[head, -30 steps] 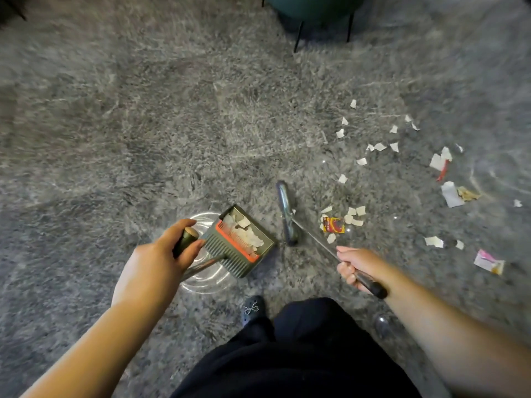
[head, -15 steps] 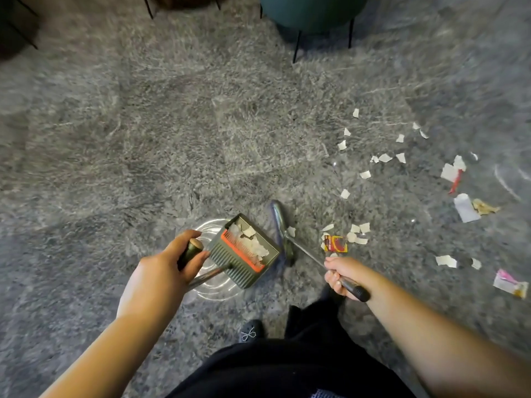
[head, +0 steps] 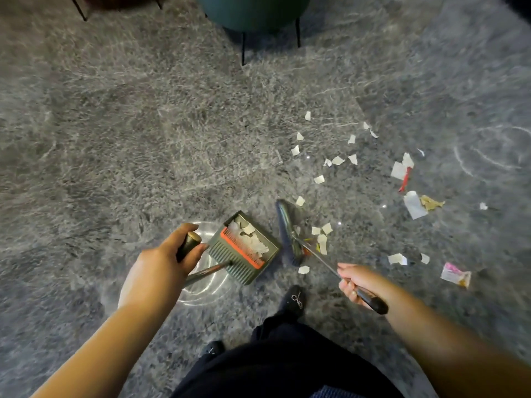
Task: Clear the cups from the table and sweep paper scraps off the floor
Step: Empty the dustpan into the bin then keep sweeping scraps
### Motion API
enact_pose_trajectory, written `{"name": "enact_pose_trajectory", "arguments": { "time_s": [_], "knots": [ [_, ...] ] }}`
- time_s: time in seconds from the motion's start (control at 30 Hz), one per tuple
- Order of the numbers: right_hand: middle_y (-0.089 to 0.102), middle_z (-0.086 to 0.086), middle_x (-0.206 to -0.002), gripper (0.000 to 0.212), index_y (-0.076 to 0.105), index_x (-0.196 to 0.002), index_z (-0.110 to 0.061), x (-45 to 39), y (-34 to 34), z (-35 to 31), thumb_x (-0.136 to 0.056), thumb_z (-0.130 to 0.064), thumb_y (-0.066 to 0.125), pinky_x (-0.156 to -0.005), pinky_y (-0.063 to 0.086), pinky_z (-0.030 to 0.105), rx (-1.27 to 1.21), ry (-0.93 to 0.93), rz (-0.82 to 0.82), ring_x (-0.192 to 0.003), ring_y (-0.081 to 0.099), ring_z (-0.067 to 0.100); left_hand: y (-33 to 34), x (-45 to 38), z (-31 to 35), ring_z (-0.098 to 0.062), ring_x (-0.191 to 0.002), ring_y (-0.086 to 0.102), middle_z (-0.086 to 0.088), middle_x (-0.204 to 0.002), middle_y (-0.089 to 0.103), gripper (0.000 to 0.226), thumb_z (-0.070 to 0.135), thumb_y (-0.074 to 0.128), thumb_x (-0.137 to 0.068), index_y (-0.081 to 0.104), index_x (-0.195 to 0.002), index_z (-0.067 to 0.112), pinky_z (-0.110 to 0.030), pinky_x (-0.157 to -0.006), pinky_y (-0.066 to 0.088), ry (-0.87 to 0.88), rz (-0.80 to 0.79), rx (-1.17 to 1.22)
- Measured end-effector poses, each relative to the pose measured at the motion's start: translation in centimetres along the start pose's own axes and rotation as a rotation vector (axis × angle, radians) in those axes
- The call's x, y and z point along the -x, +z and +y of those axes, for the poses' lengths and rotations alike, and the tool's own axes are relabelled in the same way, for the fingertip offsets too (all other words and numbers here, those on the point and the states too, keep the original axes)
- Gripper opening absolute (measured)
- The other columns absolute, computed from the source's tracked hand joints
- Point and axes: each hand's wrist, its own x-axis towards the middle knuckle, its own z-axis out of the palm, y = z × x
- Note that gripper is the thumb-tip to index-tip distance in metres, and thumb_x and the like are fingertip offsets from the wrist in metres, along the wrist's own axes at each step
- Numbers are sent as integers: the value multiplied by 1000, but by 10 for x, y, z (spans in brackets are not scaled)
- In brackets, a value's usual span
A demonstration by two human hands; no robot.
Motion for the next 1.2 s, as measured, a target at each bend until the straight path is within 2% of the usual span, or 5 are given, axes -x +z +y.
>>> {"name": "enact_pose_trajectory", "arguments": {
  "time_s": [0.3,0.47,0.67,0.77,1.2],
  "knots": [
    [36,5,-54,47,25,-150,-25,1,-85,-30,-105,-15,33,-32,29,12,-35,-53,154,-28,33,7,26,-52,82,-18,-63,62,3,-72,67,42,52,59,-87,55,-128,42,-32,-59,50,99,-25,35],
    [33,0,-47,46,24,-149,-29,13,-95,-50,-106,-16,30,-32,27,12,-187,-100,85,-29,31,5,23,-76,104,-24,-69,65,-1,-74,69,40,49,59,-88,55,-127,42,-37,-65,54,154,-15,47],
    [39,0,-55,33,37,-133,-34,20,-63,-79,-104,-18,37,-31,29,14,-340,-168,11,-31,37,5,10,-123,115,-29,-74,68,-2,-78,71,38,46,63,-87,56,-124,40,-35,-65,52,255,6,29],
    [41,-2,-48,8,42,-111,-18,15,-36,-104,-104,-19,39,-30,27,14,-355,-134,-12,-30,36,6,-3,-158,113,-27,-70,67,-1,-75,70,39,46,62,-87,55,-125,41,-33,-62,51,282,-21,21],
    [33,0,-51,28,40,-78,-14,-6,87,-252,-105,-20,34,-30,26,11,-570,-95,-23,-27,31,6,-94,-350,94,-21,-63,66,6,-64,61,38,47,63,-87,58,-124,40,-23,-49,37,512,-79,-75]
  ]
}}
